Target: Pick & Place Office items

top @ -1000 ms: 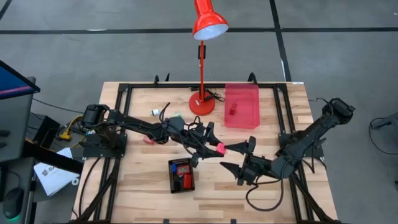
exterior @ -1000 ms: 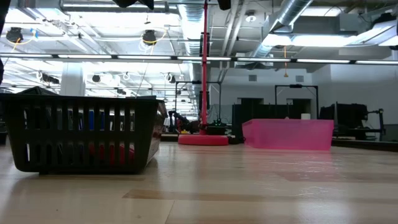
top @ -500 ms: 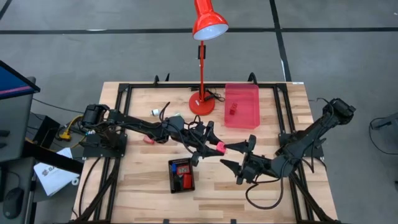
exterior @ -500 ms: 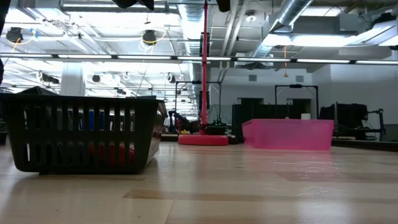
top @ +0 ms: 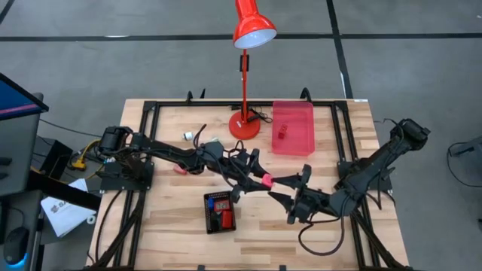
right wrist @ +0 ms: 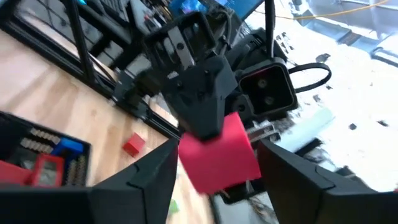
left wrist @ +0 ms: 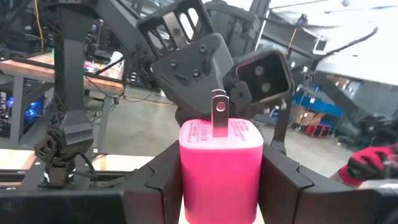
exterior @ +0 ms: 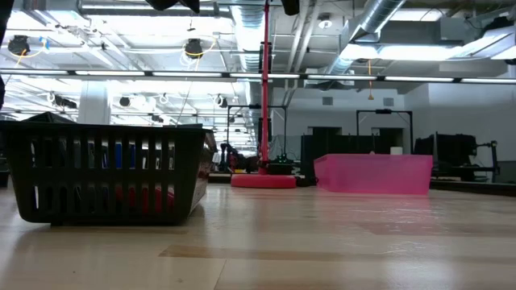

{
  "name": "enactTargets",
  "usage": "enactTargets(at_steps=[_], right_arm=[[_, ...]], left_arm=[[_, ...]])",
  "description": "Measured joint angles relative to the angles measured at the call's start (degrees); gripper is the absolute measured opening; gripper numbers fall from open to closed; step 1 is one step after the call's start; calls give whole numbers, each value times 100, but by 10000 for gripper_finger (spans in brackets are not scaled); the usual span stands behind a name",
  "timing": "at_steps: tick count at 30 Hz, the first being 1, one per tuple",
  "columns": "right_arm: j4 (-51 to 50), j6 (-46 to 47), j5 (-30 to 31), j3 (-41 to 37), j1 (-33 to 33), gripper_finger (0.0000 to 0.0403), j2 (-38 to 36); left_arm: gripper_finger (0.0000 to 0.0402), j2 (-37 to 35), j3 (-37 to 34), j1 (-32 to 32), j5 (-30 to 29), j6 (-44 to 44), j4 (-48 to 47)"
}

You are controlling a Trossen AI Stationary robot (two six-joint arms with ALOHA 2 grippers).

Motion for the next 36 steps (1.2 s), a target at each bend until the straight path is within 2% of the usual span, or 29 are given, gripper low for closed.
enactTargets(at_steps=[9, 23, 36], right_arm=[[-20, -212, 184, 0, 74, 249, -2], [60, -212, -264, -2, -246, 250, -2], [488, -565, -260, -11, -108, 248, 2]], left_arm=[[144, 0, 0, 0, -48, -450, 242], [144, 0, 2, -11, -78, -530, 318], [144, -13, 13, -11, -56, -528, 248]])
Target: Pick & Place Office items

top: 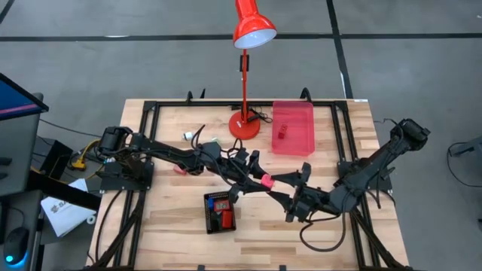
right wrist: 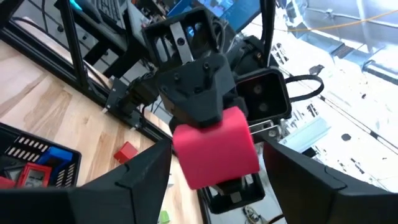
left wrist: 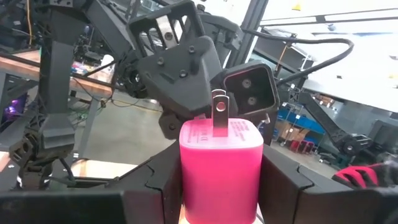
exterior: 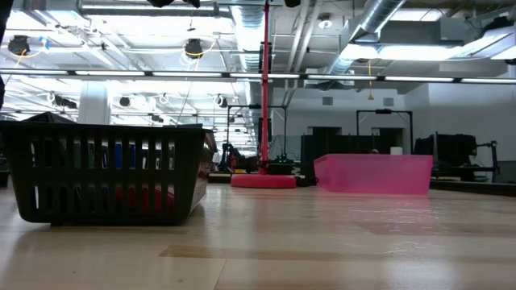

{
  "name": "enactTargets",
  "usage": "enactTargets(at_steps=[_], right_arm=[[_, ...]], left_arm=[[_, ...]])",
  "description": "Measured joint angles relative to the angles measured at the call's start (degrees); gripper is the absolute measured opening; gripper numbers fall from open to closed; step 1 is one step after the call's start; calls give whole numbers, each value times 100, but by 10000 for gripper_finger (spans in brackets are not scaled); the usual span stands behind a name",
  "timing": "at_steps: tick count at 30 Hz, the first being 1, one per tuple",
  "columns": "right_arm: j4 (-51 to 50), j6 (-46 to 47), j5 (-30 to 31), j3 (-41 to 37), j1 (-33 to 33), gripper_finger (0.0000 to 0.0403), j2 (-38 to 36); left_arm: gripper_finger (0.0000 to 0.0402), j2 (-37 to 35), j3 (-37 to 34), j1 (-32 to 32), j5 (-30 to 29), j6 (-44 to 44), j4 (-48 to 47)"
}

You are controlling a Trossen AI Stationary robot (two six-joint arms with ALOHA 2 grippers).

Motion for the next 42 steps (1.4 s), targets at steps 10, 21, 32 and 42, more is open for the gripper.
enactTargets(at_steps=[10, 21, 32, 42], right_arm=[[-40, 88, -90, 0, -74, 248, 0], [-36, 94, -133, 0, -85, 182, -2], [-269, 339, -287, 20, -59, 128, -13], [-342, 337, -227, 17, -26, 255, -4]], left_arm=[[144, 0, 0, 4, -24, 0, -31], [148, 0, -4, -26, 9, -25, -64], [147, 20, -20, -43, -1, -2, -113], [148, 20, -20, -37, -39, -66, 9]])
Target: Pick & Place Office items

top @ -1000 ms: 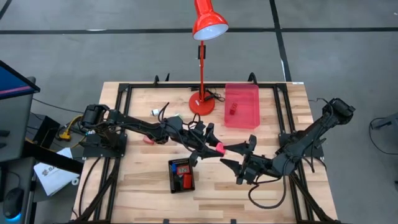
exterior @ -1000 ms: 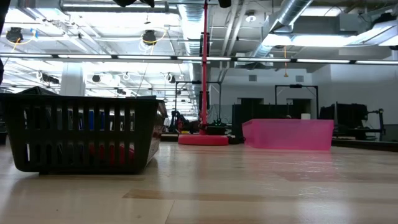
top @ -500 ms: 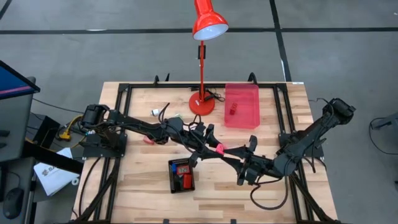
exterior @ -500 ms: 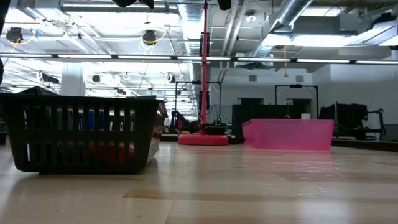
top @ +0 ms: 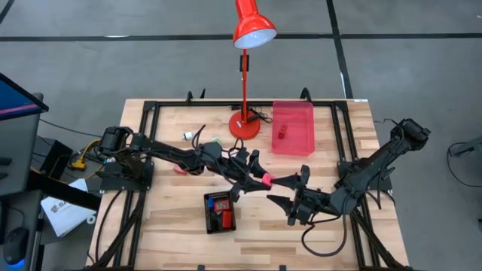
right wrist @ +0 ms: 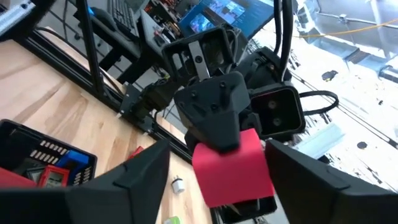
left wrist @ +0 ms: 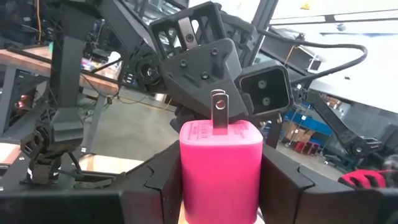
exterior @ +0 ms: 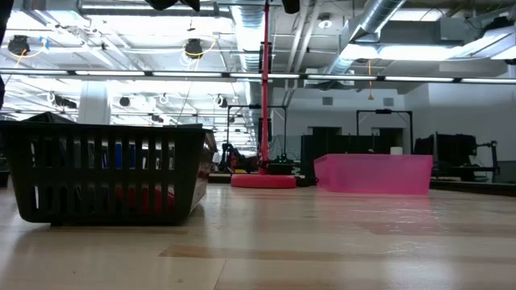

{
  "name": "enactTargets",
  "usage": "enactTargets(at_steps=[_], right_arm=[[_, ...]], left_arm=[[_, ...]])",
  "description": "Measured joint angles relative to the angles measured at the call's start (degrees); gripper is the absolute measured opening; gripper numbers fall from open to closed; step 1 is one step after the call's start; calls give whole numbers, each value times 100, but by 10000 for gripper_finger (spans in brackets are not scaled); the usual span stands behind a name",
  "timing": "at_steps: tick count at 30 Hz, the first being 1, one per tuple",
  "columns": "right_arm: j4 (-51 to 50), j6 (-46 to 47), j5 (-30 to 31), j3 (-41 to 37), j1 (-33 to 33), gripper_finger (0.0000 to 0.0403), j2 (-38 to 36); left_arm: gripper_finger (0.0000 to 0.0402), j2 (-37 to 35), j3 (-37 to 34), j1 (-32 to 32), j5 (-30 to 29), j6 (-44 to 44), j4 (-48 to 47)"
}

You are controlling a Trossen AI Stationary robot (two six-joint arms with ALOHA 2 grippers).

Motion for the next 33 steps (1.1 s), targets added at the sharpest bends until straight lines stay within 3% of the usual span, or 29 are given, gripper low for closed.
enactTargets(at_steps=[6, 15, 22, 26, 33], right_arm=[[72, -185, 94, -4, -16, 264, 84], [1343, -1715, 871, 1, 15, 265, 806], [1519, -1991, 946, -9, 108, 263, 712], [1504, -1950, 947, -11, 127, 244, 686], [1506, -1905, 962, -11, 96, 175, 684]], left_arm=[[147, 0, 0, -59, -12, -191, 53], [147, -2, 0, -72, 70, -361, 48], [147, -3, 9, -108, -5, -357, 57], [148, -4, 9, -109, -5, -352, 47], [148, -4, 9, -150, 7, -362, -9]])
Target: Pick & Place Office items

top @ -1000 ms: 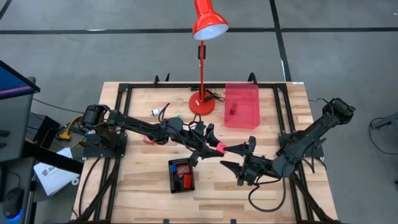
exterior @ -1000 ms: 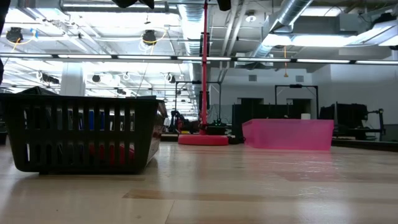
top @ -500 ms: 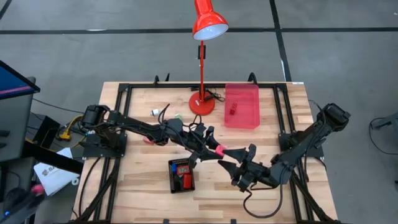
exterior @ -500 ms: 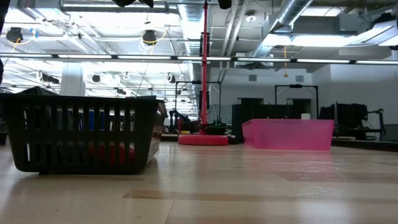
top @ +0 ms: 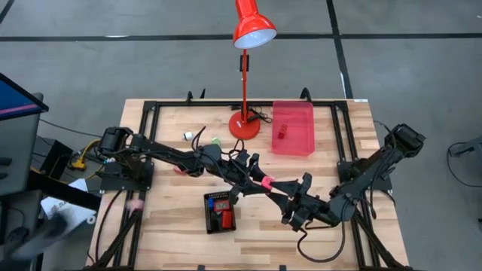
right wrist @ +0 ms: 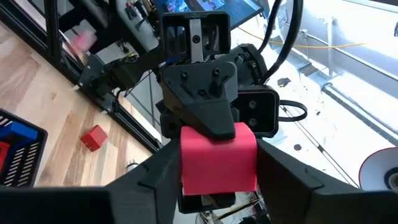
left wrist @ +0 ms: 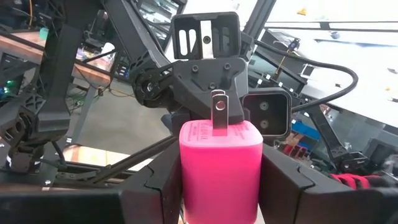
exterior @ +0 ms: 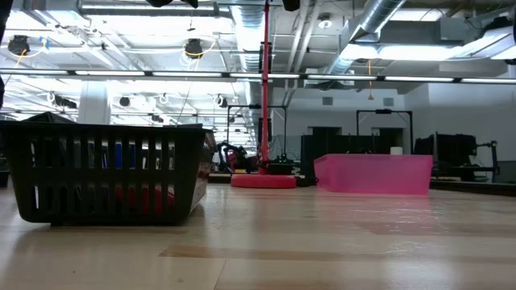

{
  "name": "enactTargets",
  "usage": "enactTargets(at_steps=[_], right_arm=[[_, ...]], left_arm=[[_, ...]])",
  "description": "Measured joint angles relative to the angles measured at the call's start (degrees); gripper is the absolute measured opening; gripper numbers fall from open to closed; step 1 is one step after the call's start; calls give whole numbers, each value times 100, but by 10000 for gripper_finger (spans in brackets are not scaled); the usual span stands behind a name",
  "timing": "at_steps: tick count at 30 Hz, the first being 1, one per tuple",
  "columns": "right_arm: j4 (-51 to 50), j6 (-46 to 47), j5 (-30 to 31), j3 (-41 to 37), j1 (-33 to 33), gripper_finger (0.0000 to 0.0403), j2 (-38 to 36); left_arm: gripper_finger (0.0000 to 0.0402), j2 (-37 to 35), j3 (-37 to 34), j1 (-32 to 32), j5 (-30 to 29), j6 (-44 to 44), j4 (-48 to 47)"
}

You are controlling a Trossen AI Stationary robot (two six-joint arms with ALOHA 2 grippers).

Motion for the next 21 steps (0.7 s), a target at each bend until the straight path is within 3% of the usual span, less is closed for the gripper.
enactTargets(at_steps=[5, 12, 21], right_arm=[[-22, -6, 50, 0, 9, 157, 0], [-19, -3, 156, 0, 9, 182, 4], [-3, -114, 480, 4, 157, 165, 12]], left_arm=[[149, -2, 0, -3, -3, 15, -31], [157, -2, 0, -1, -31, 119, -46], [254, -155, 9, -1, 104, 195, -310]])
